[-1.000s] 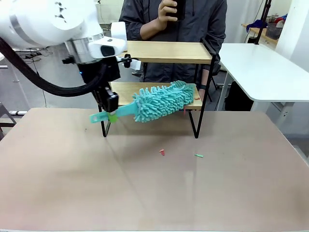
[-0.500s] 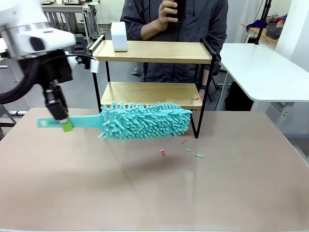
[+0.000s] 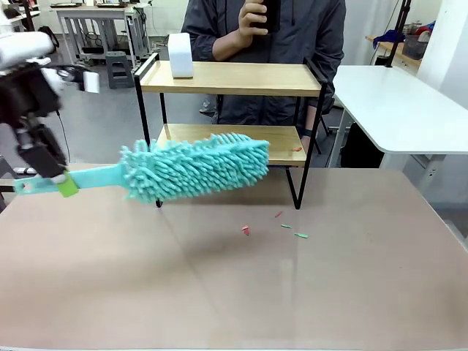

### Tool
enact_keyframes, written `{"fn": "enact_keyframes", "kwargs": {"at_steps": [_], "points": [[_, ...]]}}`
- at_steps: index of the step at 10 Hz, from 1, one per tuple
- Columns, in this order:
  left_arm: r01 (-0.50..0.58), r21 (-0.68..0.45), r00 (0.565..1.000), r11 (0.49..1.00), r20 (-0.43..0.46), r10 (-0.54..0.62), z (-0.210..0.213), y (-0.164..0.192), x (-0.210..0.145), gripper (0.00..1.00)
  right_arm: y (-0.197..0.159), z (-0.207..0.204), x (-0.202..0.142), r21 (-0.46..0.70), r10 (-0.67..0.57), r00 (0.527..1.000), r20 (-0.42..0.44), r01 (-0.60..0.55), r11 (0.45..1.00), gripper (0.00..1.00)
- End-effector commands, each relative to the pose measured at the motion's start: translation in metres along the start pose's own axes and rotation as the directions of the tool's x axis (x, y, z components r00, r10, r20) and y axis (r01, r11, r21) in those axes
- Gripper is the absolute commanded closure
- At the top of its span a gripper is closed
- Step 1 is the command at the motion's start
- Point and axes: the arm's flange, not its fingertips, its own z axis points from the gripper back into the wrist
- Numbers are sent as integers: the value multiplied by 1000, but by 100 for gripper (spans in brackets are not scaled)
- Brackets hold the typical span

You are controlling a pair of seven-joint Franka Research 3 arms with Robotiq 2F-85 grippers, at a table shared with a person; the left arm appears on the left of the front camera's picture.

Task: Clean the shelf.
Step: Clean the remaining tier of the Shelf with the Duster once objects are removed.

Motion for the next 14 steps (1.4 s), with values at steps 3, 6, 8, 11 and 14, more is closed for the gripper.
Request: {"fn": "enact_keyframes", "kwargs": {"at_steps": [3,6,8,11,14], "points": [[-33,3,997,999,68,33,19,-14,-98,87,1,0,2,25,23,1000,13,-23,999,0],[-44,-16,995,999,88,46,22,-6,-58,87,1,0,2,25,23,1000,13,-23,999,0],[-44,-16,995,999,88,46,22,-6,-58,87,1,0,2,25,23,1000,13,-23,999,0],[-42,-14,997,999,69,43,17,-4,-59,87,1,0,2,25,23,1000,13,-23,999,0],[-158,-1,987,987,28,158,8,9,5,87,1,0,2,25,23,1000,13,-23,999,0]]}}
